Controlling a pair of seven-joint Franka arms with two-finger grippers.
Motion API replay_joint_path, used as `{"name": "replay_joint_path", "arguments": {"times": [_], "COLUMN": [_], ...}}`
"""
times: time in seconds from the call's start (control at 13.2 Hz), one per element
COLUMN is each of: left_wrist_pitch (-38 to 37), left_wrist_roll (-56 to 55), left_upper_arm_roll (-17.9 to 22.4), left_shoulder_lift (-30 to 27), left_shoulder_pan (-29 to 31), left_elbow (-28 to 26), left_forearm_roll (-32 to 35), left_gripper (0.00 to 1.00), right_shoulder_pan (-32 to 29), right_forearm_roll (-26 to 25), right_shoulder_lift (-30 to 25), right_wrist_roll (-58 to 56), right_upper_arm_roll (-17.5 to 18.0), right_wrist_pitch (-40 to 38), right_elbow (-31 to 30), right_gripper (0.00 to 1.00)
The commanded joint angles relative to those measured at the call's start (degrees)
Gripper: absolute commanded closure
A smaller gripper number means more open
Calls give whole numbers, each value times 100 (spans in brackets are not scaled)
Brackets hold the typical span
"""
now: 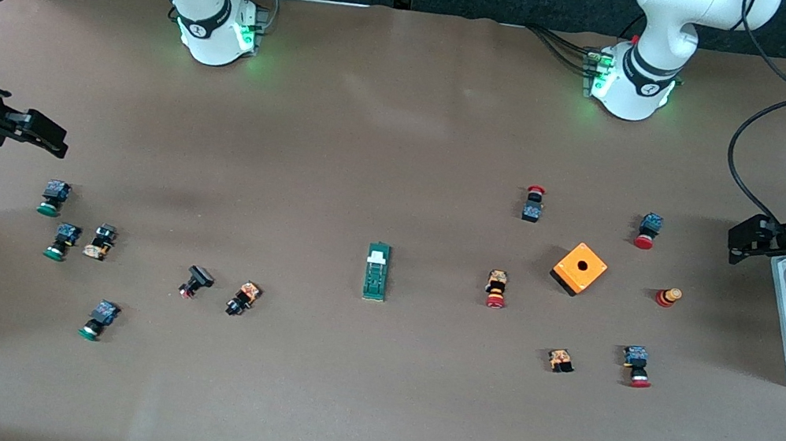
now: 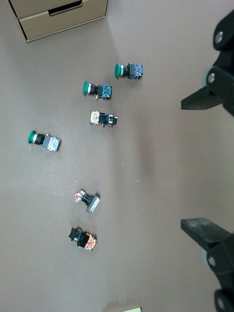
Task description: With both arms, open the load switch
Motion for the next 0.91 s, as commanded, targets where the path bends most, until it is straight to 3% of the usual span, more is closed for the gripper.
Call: {"name": "replay_joint_path", "arguments": {"times": [0.0,0.83], "left_wrist_pitch": [-93,-260], "left_wrist_roll": [-24,-33], "left_upper_arm_roll": [-191,-428], "left_shoulder_lift": [-93,-128], "left_shoulder_pan": [165,332], "left_elbow": [-25,-25], "left_forearm_roll": [12,12], "left_gripper": [0,0], "right_shoulder_pan": [26,17], "right_forearm_roll": [-116,-125], "right_shoulder_lift": [52,52], "right_wrist_roll": [-46,-37], "right_upper_arm_roll": [-8,-8], "right_wrist_pitch": [-14,-14], "right_elbow": [114,114], "right_gripper": [0,0]}}
